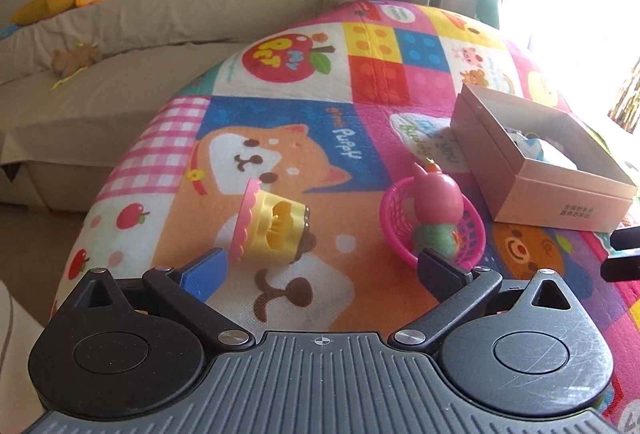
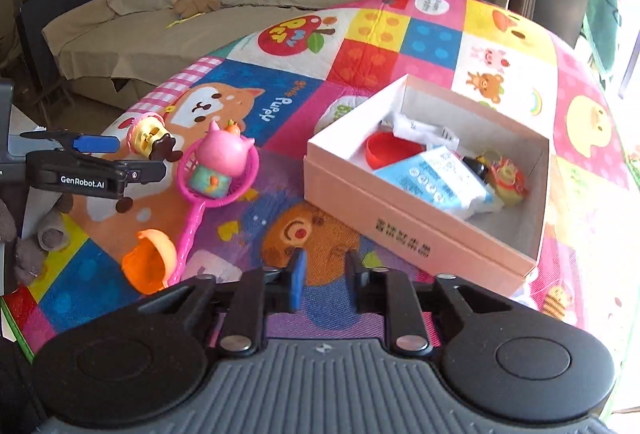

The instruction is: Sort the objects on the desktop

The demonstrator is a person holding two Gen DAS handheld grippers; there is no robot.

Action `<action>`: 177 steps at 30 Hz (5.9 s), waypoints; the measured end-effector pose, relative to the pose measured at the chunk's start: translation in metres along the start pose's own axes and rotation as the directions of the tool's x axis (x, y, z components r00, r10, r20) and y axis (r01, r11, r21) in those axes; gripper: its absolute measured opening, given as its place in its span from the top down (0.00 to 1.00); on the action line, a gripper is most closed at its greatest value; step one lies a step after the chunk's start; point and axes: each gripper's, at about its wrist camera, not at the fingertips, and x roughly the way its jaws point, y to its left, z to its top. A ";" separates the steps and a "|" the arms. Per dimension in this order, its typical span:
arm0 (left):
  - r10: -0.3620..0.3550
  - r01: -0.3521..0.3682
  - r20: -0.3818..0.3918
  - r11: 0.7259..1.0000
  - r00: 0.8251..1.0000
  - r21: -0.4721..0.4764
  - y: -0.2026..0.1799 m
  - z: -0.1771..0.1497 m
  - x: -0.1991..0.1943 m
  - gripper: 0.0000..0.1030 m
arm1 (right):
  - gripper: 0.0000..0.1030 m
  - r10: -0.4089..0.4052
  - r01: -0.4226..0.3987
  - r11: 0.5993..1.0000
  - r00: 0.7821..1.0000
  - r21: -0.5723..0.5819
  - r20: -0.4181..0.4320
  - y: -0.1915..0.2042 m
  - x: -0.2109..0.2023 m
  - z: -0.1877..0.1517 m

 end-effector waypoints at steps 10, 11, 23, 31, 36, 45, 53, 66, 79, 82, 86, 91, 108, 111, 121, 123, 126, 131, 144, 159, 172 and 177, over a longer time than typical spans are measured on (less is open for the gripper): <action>0.091 -0.090 0.006 0.995 0.996 -0.045 0.011 -0.001 -0.012 0.00 | 0.24 0.377 -0.374 0.925 0.926 -0.060 0.038 0.051 0.010 -0.007; 0.104 -0.103 0.010 0.993 0.995 -0.057 0.014 0.000 -0.014 0.00 | 0.24 0.390 -0.387 0.919 0.920 -0.078 0.029 0.059 0.013 -0.006; 0.108 -0.106 0.013 0.989 0.994 -0.106 0.035 -0.005 -0.015 0.00 | 0.24 0.311 -0.319 0.924 0.948 -0.209 -0.071 0.101 0.059 -0.006; 0.091 -0.091 -0.003 0.990 0.996 -0.110 0.034 -0.010 -0.009 0.00 | 0.32 0.294 -0.298 0.943 0.954 -0.145 -0.053 0.086 0.067 -0.004; 0.106 -0.103 0.030 0.992 0.994 -0.074 0.031 -0.005 -0.006 0.00 | 0.50 0.344 -0.350 0.928 0.937 -0.128 -0.064 0.085 0.060 -0.004; 0.049 -0.061 0.132 0.994 0.990 0.089 0.004 0.008 0.005 0.00 | 0.50 0.153 -0.159 0.986 0.982 0.046 0.112 0.015 0.003 -0.017; -0.061 0.032 0.127 0.976 0.990 0.217 -0.020 0.010 0.019 0.00 | 0.48 -0.143 0.120 0.961 0.987 0.248 0.074 -0.057 0.009 -0.055; -0.344 0.305 0.098 0.910 0.934 0.282 -0.035 -0.004 -0.003 0.00 | 0.17 -0.159 0.119 0.936 0.982 0.332 0.098 -0.067 0.018 -0.070; -0.042 0.039 0.022 0.990 0.999 0.134 -0.013 0.002 0.036 0.00 | 0.08 -0.181 0.142 0.932 0.979 0.333 0.089 -0.065 0.021 -0.069; -0.046 0.042 0.025 0.991 0.999 0.125 -0.014 0.003 0.036 0.00 | 0.07 -0.184 0.145 0.932 0.979 0.332 0.088 -0.065 0.021 -0.068; -0.071 0.065 0.036 0.989 0.997 0.134 -0.017 0.003 0.033 0.03 | 0.06 -0.187 0.149 0.934 0.978 0.324 0.088 -0.064 0.022 -0.068; -0.085 0.081 0.023 0.988 0.996 0.131 -0.020 0.002 0.034 0.27 | 0.06 -0.192 0.156 0.936 0.978 0.315 0.084 -0.062 0.022 -0.068; 0.011 -0.017 0.044 0.991 0.999 0.130 -0.026 -0.005 0.032 0.33 | 0.03 -0.217 0.186 0.941 0.973 0.282 0.083 -0.055 0.023 -0.067; 0.016 -0.023 0.047 0.989 0.999 0.147 -0.028 -0.007 0.028 0.40 | 0.16 -0.225 0.192 0.939 0.971 0.287 0.084 -0.055 0.022 -0.068; -0.034 0.004 0.120 0.971 0.992 0.240 -0.042 -0.020 -0.032 0.40 | 0.48 -0.207 0.187 0.954 0.976 0.236 0.063 -0.040 0.008 -0.069; -0.071 0.032 0.149 0.967 0.986 0.253 -0.048 -0.017 -0.050 0.40 | 0.48 -0.190 0.168 0.957 0.979 0.236 0.071 -0.036 -0.005 -0.069; -0.138 0.075 0.210 0.956 0.968 0.283 -0.065 -0.004 -0.074 0.40 | 0.48 -0.155 0.127 0.964 0.982 0.234 0.104 -0.033 -0.031 -0.065; -0.237 0.134 0.289 0.932 0.928 0.336 -0.104 0.030 -0.082 0.40 | 0.48 -0.170 0.127 0.971 0.962 0.202 0.214 -0.031 -0.084 -0.043; -0.330 0.264 0.223 0.923 0.917 0.281 -0.166 0.116 0.015 0.20 | 0.45 -0.211 0.109 0.944 0.924 0.310 0.318 -0.107 -0.085 0.045; -0.079 0.061 0.083 0.976 0.993 0.207 -0.060 0.002 -0.004 0.03 | 0.30 -0.218 0.149 0.955 0.940 0.256 0.264 -0.074 -0.038 0.013; -0.020 0.014 0.074 0.996 0.997 0.082 -0.018 -0.021 -0.001 0.01 | 0.45 -0.021 0.034 0.998 0.979 -0.061 0.201 0.048 0.027 0.050; -0.056 0.051 0.119 0.998 0.991 0.049 -0.014 -0.030 -0.008 0.00 | 0.44 -0.042 0.047 0.998 0.985 -0.029 0.165 0.064 0.068 0.078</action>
